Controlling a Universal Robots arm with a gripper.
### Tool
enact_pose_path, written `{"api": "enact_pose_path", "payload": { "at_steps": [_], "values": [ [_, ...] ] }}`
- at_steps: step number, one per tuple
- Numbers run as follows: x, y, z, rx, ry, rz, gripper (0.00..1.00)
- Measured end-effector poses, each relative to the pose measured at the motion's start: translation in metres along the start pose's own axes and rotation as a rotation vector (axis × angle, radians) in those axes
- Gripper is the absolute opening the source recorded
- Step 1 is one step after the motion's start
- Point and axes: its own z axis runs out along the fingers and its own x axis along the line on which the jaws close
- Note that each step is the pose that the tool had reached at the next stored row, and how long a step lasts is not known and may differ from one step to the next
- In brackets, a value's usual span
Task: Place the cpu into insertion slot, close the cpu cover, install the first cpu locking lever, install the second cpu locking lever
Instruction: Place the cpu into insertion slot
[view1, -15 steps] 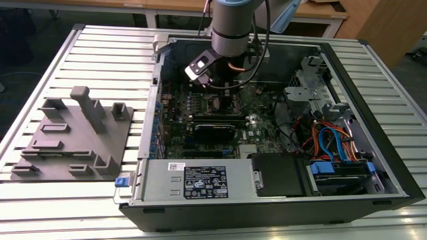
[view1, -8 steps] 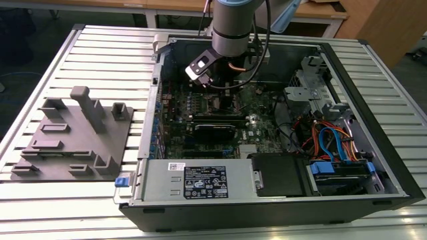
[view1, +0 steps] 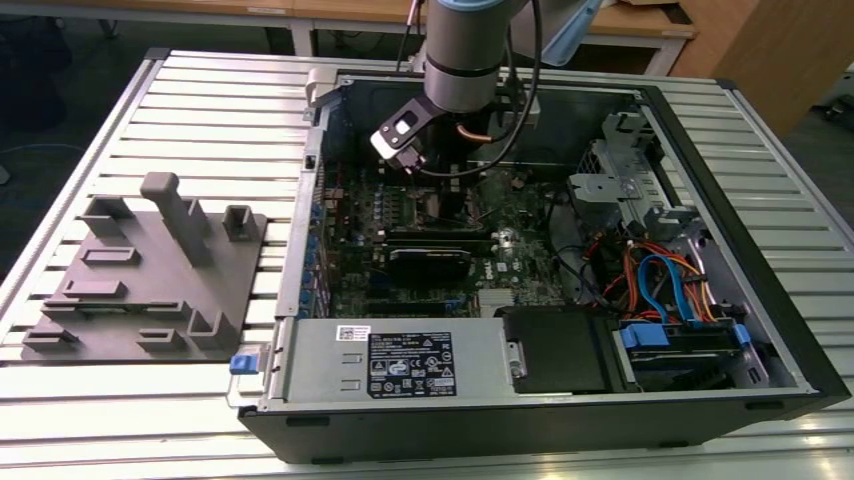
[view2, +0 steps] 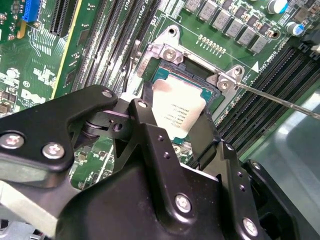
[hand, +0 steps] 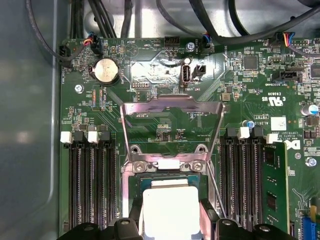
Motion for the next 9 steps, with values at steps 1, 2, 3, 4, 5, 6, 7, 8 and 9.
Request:
{"api": "enact_pose_path", "payload": {
  "at_steps": [1,2,3,4,5,6,7,8,9],
  "values": [
    [0.0000,0.0001,-0.0008,0.0017,0.0001,0.001,0.53],
    [0.0000,0.0001,-0.0014,0.0040,0.0000,0.002,0.53],
    [0.0002,0.0002,-0.0014,0.0043,0.0001,0.004,0.53],
    [0.0004,0.0003,-0.0014,0.0044,-0.0001,0.009,0.53],
    [0.0007,0.0003,-0.0012,0.0045,-0.0002,0.014,0.53],
    [0.0009,0.0004,-0.0008,0.0045,-0.0002,0.019,0.53],
    [0.0010,0.0004,-0.0004,0.0046,-0.0004,0.023,0.53],
    [0.0010,0.0003,0.0000,0.0047,-0.0006,0.027,0.53],
    [0.0010,0.0003,0.0003,0.0047,-0.0007,0.027,0.53]
  ]
}}
